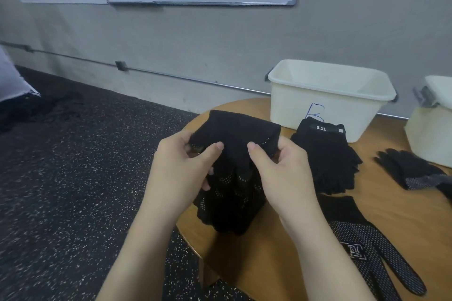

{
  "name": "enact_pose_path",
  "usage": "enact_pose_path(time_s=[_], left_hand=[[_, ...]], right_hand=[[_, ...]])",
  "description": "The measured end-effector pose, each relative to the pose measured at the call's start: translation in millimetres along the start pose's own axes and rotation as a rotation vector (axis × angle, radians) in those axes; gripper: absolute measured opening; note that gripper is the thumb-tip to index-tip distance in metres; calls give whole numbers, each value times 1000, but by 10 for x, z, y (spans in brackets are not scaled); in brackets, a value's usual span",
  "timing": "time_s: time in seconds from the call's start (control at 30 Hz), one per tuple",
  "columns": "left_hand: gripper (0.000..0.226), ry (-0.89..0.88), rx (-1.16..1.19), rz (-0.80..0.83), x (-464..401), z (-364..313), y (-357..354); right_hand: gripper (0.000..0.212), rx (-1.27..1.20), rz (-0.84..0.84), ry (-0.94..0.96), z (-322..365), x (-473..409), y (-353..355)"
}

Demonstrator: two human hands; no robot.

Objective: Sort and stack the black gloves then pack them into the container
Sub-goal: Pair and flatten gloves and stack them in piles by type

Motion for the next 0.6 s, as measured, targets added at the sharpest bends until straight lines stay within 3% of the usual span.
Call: enact_pose_path(time_s=[0.4,0.6], left_hand=[[9,23,-3,-132,140,215,60],[12,37,-26,-185,237,219,80]], right_hand=[[9,75,-7,-53,-99,2,29],[35,142,-42,-89,-127,4,74]])
Point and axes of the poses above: each hand's wrist, its own x-axis away from the middle knuckle, its own y-axis out of the back of the hand, z = x × y, the point moved 9 cm from there along -x, towards the middle knuckle, and after that the axes turned 15 degrees about z, right-handed, at the moved point
